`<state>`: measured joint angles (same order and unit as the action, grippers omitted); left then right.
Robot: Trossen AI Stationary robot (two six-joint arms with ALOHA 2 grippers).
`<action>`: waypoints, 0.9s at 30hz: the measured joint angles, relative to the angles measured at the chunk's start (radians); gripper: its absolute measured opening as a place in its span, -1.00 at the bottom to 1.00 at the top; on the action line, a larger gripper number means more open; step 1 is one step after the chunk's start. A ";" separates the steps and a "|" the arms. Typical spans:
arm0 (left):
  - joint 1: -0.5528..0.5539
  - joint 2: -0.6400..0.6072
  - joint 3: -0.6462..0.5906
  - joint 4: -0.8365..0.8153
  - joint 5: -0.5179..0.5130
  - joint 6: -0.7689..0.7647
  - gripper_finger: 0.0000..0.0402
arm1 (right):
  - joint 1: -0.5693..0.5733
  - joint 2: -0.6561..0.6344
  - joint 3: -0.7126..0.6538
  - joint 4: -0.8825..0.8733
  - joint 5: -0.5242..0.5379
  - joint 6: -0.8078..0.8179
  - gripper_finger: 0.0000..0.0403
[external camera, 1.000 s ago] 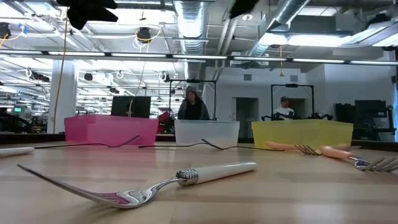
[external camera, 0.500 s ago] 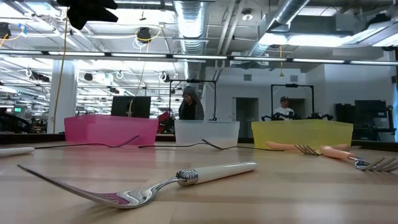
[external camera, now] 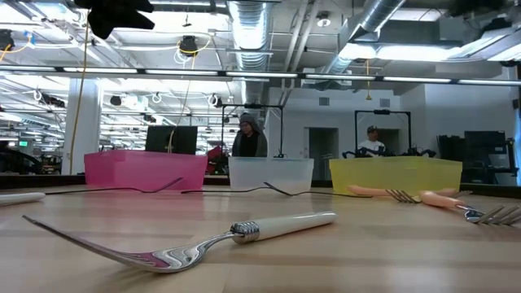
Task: Sort silverware by color (type)
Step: Put the white fork into the transparent bin
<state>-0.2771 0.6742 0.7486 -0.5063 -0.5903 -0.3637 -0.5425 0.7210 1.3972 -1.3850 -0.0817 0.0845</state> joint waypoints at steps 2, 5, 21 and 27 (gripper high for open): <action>0.000 0.000 0.000 -0.006 0.000 0.000 -0.10 | 0.017 -0.064 -0.103 0.048 0.000 0.032 -0.04; 0.000 0.000 0.000 -0.025 0.001 -0.013 -0.10 | 0.045 -0.146 -0.223 0.125 -0.004 0.064 -0.04; -0.032 0.103 0.000 -0.078 0.097 -0.144 -0.10 | 0.256 -0.355 -0.686 0.632 -0.182 0.231 -0.04; -0.060 0.104 0.000 -0.078 0.132 -0.183 -0.10 | 0.464 -0.250 -0.764 0.890 -0.200 0.248 -0.04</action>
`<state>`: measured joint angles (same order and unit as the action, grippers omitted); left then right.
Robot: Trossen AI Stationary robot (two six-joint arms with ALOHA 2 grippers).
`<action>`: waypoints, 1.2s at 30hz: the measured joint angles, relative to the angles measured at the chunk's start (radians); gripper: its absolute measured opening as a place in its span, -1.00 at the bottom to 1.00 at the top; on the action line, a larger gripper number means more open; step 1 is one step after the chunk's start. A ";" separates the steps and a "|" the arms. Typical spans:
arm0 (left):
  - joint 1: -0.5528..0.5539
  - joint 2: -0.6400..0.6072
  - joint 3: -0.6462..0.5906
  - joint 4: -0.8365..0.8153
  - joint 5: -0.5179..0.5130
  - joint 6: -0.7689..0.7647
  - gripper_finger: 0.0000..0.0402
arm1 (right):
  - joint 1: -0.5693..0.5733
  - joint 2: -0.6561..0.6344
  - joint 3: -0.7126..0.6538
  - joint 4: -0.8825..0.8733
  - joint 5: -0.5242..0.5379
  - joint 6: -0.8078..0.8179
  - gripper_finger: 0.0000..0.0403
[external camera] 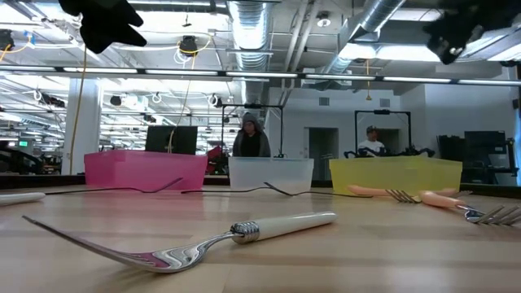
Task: Sort silverware by color (type)
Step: Put the white fork into the transparent bin
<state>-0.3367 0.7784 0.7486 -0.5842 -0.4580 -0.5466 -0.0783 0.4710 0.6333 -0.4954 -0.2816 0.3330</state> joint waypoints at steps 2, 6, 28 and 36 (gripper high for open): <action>-0.012 0.000 0.000 0.000 0.028 -0.001 -0.10 | 0.083 0.049 -0.003 0.053 0.045 0.014 -0.04; -0.038 0.000 0.000 0.000 0.075 -0.002 -0.10 | 0.249 0.175 -0.003 0.113 0.156 0.025 -0.04; -0.072 0.001 0.000 0.000 -0.167 0.053 -0.10 | 0.892 0.819 0.170 0.146 0.290 0.453 -0.04; -0.072 0.001 0.000 0.000 -0.185 0.067 -0.10 | 0.979 1.040 0.291 -0.053 0.257 0.420 0.03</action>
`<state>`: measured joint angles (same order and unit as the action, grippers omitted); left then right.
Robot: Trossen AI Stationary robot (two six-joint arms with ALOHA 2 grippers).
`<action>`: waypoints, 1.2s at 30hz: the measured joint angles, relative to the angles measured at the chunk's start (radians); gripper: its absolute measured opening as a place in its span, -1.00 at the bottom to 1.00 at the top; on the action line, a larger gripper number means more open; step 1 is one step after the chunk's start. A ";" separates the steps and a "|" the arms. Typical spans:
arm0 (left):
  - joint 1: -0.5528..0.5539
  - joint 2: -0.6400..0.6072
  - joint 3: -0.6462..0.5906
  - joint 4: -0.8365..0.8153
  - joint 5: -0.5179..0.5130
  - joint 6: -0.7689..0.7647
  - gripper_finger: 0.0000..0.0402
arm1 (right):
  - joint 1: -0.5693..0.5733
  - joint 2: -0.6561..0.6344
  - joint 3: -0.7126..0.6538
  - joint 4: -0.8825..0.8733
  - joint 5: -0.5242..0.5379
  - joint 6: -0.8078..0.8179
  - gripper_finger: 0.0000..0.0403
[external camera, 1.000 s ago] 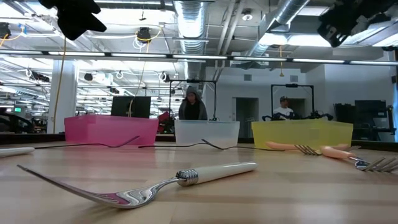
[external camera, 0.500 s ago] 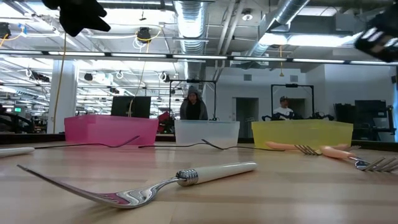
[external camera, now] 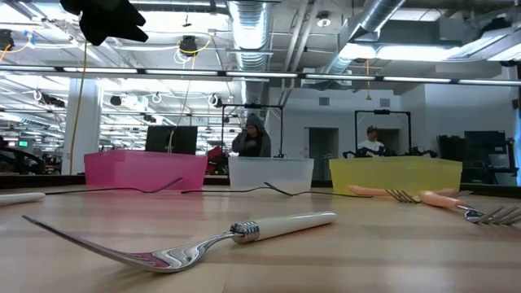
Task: Sort silverware by color (type)
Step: Put the white fork into the transparent bin
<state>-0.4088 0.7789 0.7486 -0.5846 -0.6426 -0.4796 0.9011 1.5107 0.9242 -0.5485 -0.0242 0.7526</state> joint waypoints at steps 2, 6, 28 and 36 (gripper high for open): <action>0.000 0.000 0.000 0.000 0.000 0.006 -0.10 | 0.010 0.045 0.031 -0.056 -0.010 -0.016 0.10; 0.000 0.000 0.000 0.000 0.000 0.026 -0.10 | 0.009 0.106 0.080 -0.149 -0.028 -0.027 0.27; 0.000 0.000 0.000 -0.004 0.002 0.031 -0.10 | 0.096 0.147 0.054 -0.127 0.055 -0.076 0.44; 0.000 0.000 0.000 -0.006 0.010 0.026 -0.10 | 0.122 0.205 0.055 -0.109 0.051 -0.076 0.44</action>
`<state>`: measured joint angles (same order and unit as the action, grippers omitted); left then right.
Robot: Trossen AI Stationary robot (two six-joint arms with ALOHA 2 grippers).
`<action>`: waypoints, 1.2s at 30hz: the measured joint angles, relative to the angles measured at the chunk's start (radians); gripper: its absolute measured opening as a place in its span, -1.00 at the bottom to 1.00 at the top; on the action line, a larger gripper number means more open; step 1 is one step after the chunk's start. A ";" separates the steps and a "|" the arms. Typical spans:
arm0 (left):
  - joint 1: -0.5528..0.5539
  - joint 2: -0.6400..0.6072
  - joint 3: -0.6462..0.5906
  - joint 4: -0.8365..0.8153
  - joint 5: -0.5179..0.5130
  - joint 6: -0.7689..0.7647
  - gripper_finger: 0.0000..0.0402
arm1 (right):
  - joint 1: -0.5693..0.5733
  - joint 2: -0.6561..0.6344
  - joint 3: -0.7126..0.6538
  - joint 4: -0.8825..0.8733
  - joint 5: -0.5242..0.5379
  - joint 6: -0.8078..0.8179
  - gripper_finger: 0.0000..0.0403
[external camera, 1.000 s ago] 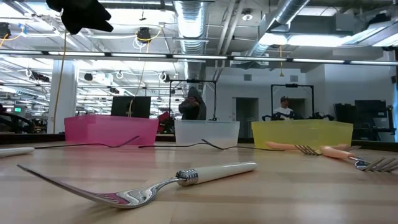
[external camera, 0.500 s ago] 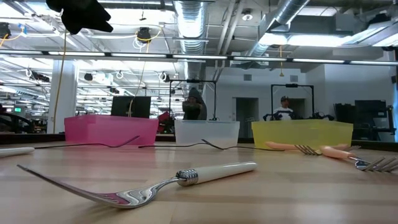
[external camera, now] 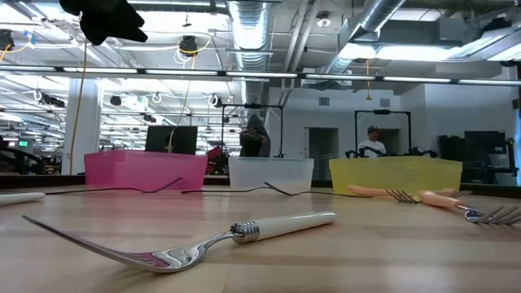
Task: Sort silverware by color (type)
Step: Put the white fork into the transparent bin
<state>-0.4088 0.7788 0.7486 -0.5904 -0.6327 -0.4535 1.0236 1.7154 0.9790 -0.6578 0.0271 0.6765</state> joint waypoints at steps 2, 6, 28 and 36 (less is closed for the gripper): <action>0.000 0.000 0.000 -0.001 0.001 -0.004 -0.10 | 0.006 0.033 0.005 0.004 -0.005 0.000 0.44; 0.000 0.000 0.000 -0.002 0.001 -0.011 -0.10 | 0.014 0.078 0.021 -0.025 -0.024 0.001 0.44; 0.000 0.000 0.000 -0.003 0.002 -0.012 -0.10 | 0.001 0.085 0.026 -0.063 -0.004 0.087 -0.35; 0.000 0.000 0.000 -0.003 0.002 -0.012 -0.10 | -0.020 0.085 0.026 -0.072 -0.009 0.143 -0.65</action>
<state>-0.4088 0.7788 0.7486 -0.5938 -0.6312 -0.4652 1.0039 1.8004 1.0050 -0.7294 0.0185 0.8200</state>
